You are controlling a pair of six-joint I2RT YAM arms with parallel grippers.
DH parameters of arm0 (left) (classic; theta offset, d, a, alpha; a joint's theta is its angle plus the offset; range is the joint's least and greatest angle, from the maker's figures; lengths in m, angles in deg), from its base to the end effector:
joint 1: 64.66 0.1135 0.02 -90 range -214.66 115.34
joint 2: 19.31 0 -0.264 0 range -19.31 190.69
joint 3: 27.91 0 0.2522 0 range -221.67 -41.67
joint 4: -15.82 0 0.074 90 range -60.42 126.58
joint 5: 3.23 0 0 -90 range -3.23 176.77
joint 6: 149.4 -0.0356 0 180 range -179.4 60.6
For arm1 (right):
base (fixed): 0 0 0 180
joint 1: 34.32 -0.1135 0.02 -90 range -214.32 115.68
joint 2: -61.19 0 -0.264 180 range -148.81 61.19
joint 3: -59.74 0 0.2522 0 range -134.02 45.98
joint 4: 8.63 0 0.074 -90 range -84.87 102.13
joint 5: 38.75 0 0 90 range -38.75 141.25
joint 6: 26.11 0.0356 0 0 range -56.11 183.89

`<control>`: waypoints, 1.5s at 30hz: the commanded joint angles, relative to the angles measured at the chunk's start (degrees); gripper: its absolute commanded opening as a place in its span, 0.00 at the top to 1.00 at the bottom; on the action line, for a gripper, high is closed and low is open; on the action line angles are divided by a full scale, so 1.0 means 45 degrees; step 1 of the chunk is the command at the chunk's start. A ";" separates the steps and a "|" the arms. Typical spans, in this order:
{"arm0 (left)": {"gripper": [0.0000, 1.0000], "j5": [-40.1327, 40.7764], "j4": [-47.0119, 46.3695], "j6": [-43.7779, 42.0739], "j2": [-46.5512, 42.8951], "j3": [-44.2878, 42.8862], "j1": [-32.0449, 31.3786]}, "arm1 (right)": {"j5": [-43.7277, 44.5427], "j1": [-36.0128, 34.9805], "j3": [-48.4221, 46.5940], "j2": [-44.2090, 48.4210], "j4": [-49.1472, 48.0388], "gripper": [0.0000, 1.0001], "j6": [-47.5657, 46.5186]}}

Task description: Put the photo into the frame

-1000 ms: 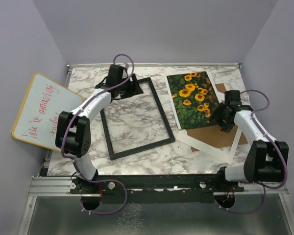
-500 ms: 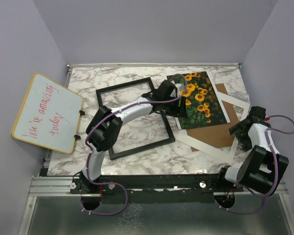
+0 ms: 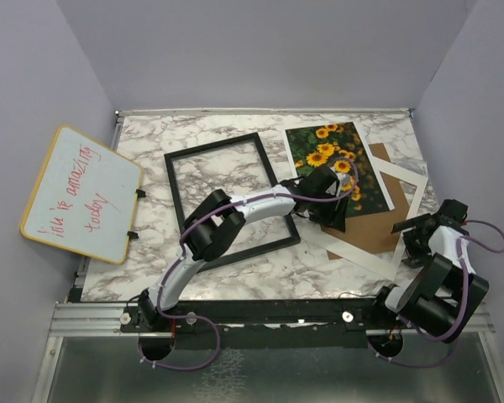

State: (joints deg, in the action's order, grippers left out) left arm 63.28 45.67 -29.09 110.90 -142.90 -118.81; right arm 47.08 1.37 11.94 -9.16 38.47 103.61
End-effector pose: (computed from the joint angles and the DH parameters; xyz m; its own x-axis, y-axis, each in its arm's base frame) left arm 0.2867 -0.4210 0.1734 -0.8163 0.3395 -0.4673 0.5748 0.5563 -0.6000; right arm 0.1658 -0.1159 0.1627 -0.2270 0.9478 -0.2239 0.9184 0.2849 0.2747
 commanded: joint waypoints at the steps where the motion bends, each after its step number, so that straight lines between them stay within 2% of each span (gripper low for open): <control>1: 0.40 0.0804 0.0067 -0.0250 0.0834 -0.0848 -0.0583 | -0.1795 0.0001 0.1158 -0.0481 -0.0083 0.09 0.0573; 8: 0.43 0.1261 0.0133 -0.0016 0.1511 -0.0835 -0.0818 | -0.4080 0.0000 0.1761 0.0060 -0.0497 0.10 0.0198; 15: 0.46 0.2625 0.0960 0.0102 0.1918 -0.1053 -0.0821 | -0.6113 0.0005 0.1612 0.0788 -0.0195 0.10 -0.0460; 22: 0.47 0.2954 0.1431 0.0048 0.2074 -0.1157 -0.0780 | -0.8090 0.0000 0.1845 0.1686 -0.0258 0.10 -0.0765; 29: 0.47 0.2665 0.1604 -0.0081 0.1971 -0.1250 -0.0550 | -0.8507 0.0001 0.2374 0.2658 -0.0199 0.09 -0.0818; 37: 0.47 0.0972 0.1666 -0.0450 0.2077 -0.1450 0.0020 | -0.8954 0.0000 0.2941 0.2887 -0.0338 0.11 -0.1092; 45: 0.47 0.0236 0.1772 -0.0935 0.2329 -0.1567 0.0438 | -0.8303 0.0000 0.2867 0.1843 0.0977 0.30 -0.1970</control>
State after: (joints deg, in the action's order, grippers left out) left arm 64.02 47.69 -29.90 117.41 -150.62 -118.09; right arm 9.88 1.74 24.81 0.70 38.36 97.62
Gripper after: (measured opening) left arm 0.532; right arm 0.731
